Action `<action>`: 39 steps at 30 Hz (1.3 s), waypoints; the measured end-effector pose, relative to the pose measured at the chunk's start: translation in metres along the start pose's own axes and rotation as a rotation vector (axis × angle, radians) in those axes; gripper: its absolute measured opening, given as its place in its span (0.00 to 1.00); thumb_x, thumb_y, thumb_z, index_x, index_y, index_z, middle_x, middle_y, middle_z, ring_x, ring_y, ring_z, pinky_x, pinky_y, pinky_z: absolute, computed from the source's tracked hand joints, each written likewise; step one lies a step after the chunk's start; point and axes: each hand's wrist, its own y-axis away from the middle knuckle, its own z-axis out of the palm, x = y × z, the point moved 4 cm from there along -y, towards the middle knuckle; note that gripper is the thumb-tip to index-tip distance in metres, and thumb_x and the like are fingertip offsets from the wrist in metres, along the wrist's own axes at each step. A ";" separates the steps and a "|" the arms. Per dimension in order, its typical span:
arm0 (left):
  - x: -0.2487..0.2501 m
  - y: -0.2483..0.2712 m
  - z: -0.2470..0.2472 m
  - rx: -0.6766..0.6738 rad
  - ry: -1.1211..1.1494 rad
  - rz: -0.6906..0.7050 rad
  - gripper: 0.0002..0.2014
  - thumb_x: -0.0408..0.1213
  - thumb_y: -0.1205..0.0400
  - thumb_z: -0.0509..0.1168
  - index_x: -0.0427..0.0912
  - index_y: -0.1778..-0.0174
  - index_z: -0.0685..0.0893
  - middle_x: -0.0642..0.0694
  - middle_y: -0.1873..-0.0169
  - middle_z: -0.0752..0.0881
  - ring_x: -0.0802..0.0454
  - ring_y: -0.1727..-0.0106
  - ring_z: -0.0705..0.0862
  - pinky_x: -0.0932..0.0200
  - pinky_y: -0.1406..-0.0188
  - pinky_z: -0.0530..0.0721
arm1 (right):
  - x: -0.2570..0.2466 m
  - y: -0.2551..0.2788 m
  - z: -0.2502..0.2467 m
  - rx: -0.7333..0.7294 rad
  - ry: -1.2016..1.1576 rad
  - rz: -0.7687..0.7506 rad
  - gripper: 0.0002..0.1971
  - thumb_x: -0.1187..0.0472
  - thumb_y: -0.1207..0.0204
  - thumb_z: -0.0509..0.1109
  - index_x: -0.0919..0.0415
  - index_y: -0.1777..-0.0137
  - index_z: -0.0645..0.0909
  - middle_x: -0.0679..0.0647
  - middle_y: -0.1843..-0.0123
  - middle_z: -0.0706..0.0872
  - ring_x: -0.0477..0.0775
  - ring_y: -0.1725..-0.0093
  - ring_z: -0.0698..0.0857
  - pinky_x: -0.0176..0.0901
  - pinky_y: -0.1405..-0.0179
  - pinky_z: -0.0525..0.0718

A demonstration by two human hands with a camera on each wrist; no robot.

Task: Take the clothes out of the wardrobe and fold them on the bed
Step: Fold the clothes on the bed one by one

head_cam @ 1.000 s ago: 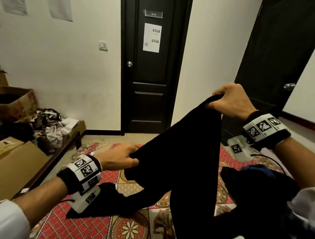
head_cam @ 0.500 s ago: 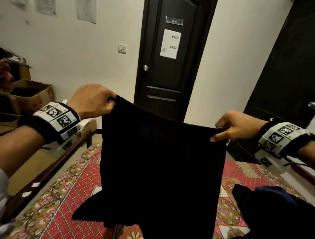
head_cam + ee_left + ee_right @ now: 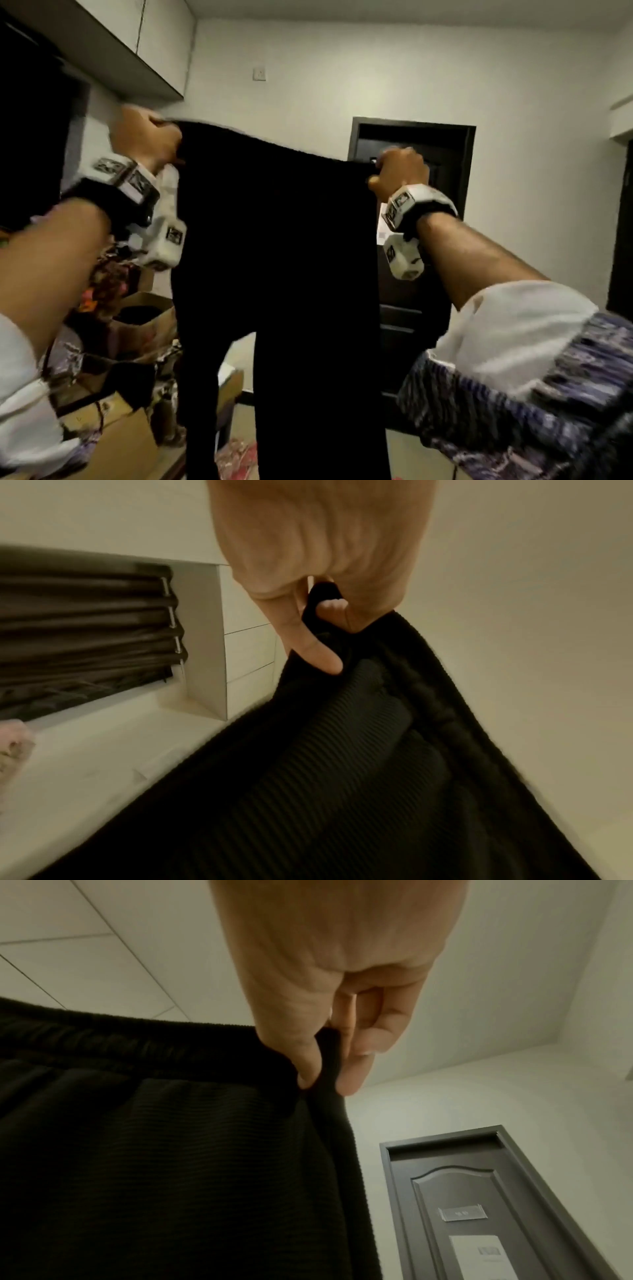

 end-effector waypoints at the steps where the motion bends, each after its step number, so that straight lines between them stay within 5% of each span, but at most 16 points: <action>1: 0.007 -0.007 -0.010 0.037 0.057 -0.001 0.12 0.40 0.31 0.61 0.35 0.65 0.84 0.36 0.64 0.84 0.38 0.50 0.91 0.43 0.53 0.89 | -0.006 -0.004 -0.008 0.034 -0.031 0.004 0.13 0.59 0.29 0.74 0.58 0.44 0.90 0.64 0.44 0.90 0.71 0.41 0.88 0.52 0.46 0.85; 3: 0.017 -0.008 -0.025 0.060 0.144 0.036 0.07 0.38 0.36 0.65 0.38 0.70 0.85 0.38 0.65 0.87 0.41 0.58 0.92 0.40 0.56 0.93 | -0.003 -0.003 -0.015 0.082 -0.093 0.029 0.13 0.60 0.29 0.72 0.57 0.45 0.90 0.63 0.46 0.90 0.72 0.42 0.88 0.51 0.47 0.84; 6: 0.041 0.026 -0.030 0.056 0.216 0.166 0.13 0.41 0.34 0.67 0.42 0.59 0.93 0.37 0.66 0.91 0.39 0.62 0.92 0.40 0.61 0.92 | 0.031 0.025 -0.002 0.073 -0.101 0.069 0.15 0.57 0.32 0.72 0.55 0.45 0.90 0.62 0.48 0.91 0.73 0.44 0.88 0.52 0.48 0.85; 9: 0.062 0.102 -0.006 -0.129 0.197 0.324 0.12 0.38 0.26 0.67 0.38 0.54 0.93 0.40 0.63 0.91 0.53 0.60 0.89 0.52 0.58 0.88 | 0.082 0.079 0.031 -0.027 -0.081 0.148 0.13 0.57 0.32 0.74 0.52 0.46 0.91 0.61 0.49 0.92 0.71 0.45 0.89 0.50 0.50 0.84; 11: 0.061 0.168 0.021 -0.269 0.281 0.333 0.11 0.38 0.27 0.66 0.37 0.59 0.92 0.37 0.67 0.90 0.59 0.64 0.83 0.51 0.62 0.85 | 0.117 0.129 0.061 -0.137 -0.068 0.219 0.14 0.57 0.31 0.75 0.50 0.44 0.91 0.59 0.46 0.92 0.69 0.43 0.89 0.52 0.45 0.86; 14: 0.035 0.285 0.078 -0.541 0.312 0.278 0.09 0.40 0.30 0.64 0.41 0.65 0.88 0.44 0.73 0.85 0.61 0.69 0.80 0.54 0.67 0.79 | 0.183 0.224 0.118 -0.365 -0.068 0.359 0.14 0.57 0.33 0.72 0.49 0.47 0.91 0.58 0.51 0.93 0.66 0.47 0.91 0.55 0.41 0.90; 18: -0.011 0.492 0.138 -0.950 0.319 0.124 0.03 0.36 0.31 0.66 0.44 0.66 0.86 0.53 0.71 0.84 0.61 0.67 0.83 0.52 0.66 0.81 | 0.280 0.383 0.187 -0.653 -0.053 0.555 0.04 0.59 0.34 0.71 0.56 0.65 0.87 0.56 0.66 0.91 0.63 0.56 0.92 0.47 0.51 0.89; 21: -0.038 0.643 0.166 -1.185 0.334 -0.060 0.07 0.39 0.33 0.63 0.47 0.64 0.86 0.55 0.66 0.86 0.62 0.61 0.85 0.52 0.58 0.85 | 0.361 0.512 0.228 -0.743 -0.063 0.788 0.11 0.53 0.39 0.67 0.59 0.72 0.87 0.54 0.78 0.86 0.62 0.62 0.92 0.44 0.65 0.87; 24: -0.043 0.766 0.180 -1.424 0.268 -0.167 0.09 0.44 0.32 0.59 0.52 0.62 0.83 0.60 0.61 0.84 0.63 0.55 0.84 0.60 0.52 0.84 | 0.445 0.630 0.265 -0.746 -0.199 1.042 0.21 0.46 0.42 0.66 0.66 0.67 0.85 0.56 0.71 0.87 0.55 0.69 0.88 0.55 0.64 0.92; 27: -0.032 0.846 0.186 -1.549 0.277 -0.221 0.14 0.44 0.33 0.59 0.55 0.56 0.86 0.62 0.54 0.85 0.64 0.49 0.84 0.69 0.47 0.82 | 0.464 0.699 0.270 -0.752 -0.319 1.305 0.21 0.41 0.32 0.78 0.61 0.59 0.84 0.59 0.61 0.86 0.47 0.69 0.87 0.48 0.61 0.94; 31: -0.018 0.904 0.198 -1.621 0.299 -0.236 0.15 0.43 0.31 0.58 0.53 0.54 0.87 0.59 0.53 0.85 0.60 0.49 0.85 0.60 0.47 0.84 | 0.484 0.737 0.287 -0.790 -0.220 1.324 0.16 0.59 0.33 0.87 0.56 0.72 0.81 0.53 0.71 0.86 0.57 0.63 0.86 0.55 0.53 0.89; 35: 0.002 0.922 0.222 -1.554 0.405 -0.314 0.12 0.41 0.28 0.63 0.52 0.52 0.89 0.60 0.54 0.84 0.62 0.50 0.85 0.67 0.49 0.83 | 0.520 0.714 0.292 -0.675 -0.196 1.320 0.12 0.67 0.32 0.83 0.52 0.64 0.83 0.55 0.56 0.92 0.58 0.49 0.91 0.53 0.41 0.90; 39: 0.048 0.929 0.263 -1.441 0.579 -0.293 0.12 0.38 0.24 0.67 0.48 0.46 0.89 0.57 0.49 0.85 0.62 0.47 0.85 0.68 0.45 0.82 | 0.562 0.655 0.285 -0.555 -0.223 1.224 0.12 0.70 0.22 0.78 0.61 0.41 0.87 0.54 0.47 0.86 0.51 0.48 0.85 0.35 0.50 0.83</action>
